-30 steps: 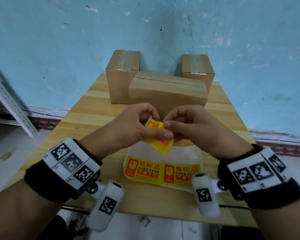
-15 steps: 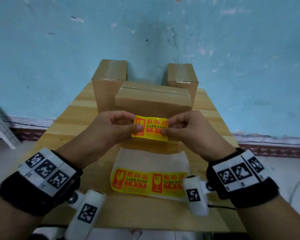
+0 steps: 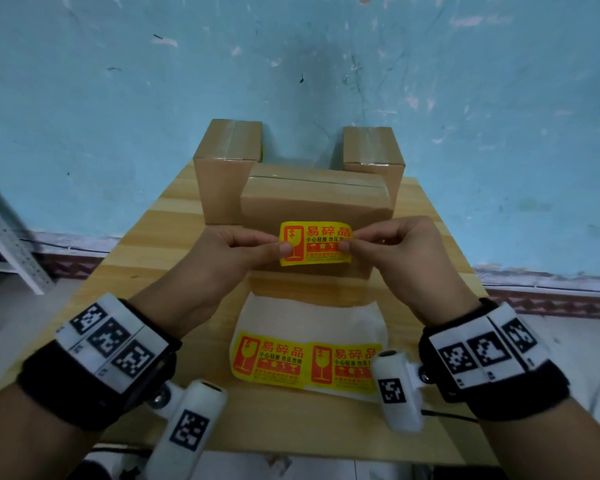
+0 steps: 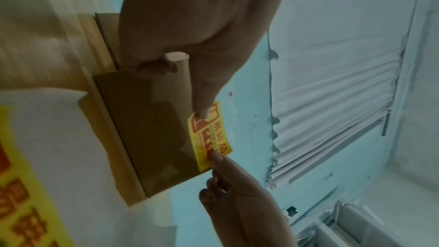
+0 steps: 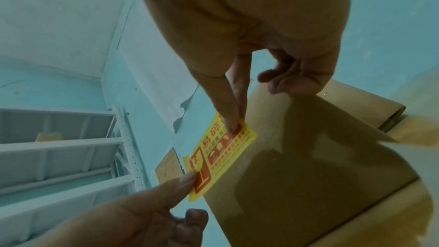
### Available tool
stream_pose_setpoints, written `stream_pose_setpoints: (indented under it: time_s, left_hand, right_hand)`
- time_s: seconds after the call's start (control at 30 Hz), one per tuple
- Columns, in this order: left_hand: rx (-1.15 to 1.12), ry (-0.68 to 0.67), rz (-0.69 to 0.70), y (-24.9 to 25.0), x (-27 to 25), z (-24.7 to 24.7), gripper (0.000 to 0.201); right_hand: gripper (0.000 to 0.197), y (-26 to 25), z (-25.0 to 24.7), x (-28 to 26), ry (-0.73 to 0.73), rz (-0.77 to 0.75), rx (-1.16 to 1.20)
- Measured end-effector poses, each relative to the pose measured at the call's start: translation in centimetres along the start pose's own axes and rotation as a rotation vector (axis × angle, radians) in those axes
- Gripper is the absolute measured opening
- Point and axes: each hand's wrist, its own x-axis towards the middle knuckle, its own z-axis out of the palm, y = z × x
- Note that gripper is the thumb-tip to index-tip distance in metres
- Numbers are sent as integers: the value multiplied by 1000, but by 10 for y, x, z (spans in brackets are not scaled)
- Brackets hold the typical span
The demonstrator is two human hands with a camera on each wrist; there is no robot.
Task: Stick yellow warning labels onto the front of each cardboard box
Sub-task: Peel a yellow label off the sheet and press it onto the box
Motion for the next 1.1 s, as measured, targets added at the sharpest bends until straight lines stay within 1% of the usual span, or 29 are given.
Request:
stream_pose_setpoints:
  time_s: [0.1,0.17,0.23,0.27,0.33,0.4,0.47,0.63,0.7,0.8,0.9,1.0,1.1]
  left_hand:
    - [2,33,-6,0,0,3,16]
    - [37,76,21,-3,2,2,17]
    - [180,138,42,-6,9,0,16]
    - [265,146,36,-6,12,-1,16]
    - [331,93,63,-3,18,-2,15]
    - [266,11,131,2,22,0,10]
    - [220,-27,148,3,24,3,9]
    - [211,79,178,-7,34,-1,21]
    - [182,82,173,-7,33,-1,23]
    - [156,48,159,0,27,1,21]
    - [71,19,141,10,19,3,22]
    - [7,52,150,15,12,4,23]
    - [-20,106,154,18,10,5,22]
  right_hand:
    - [11,4,5,-1,79,9,-56]
    - [12,6,6,0,124,18,-114]
    - [16,7,9,2,163,25,-208]
    - [16,3,9,1,165,43,-233]
    - [18,-2,10,1,144,27,-203]
    - [12,1,9,4,67,20,-66]
    - [3,4,8,7,0,55,1]
    - [3,8,6,11,11,76,58]
    - [7,8,5,11,23,73,86]
    - [4,5,5,11,26,63,118]
    - [5,1,4,10,30,36,171]
    - [7,-4,2,9,32,13,207]
    - [7,-11,1,7,-1,7,232]
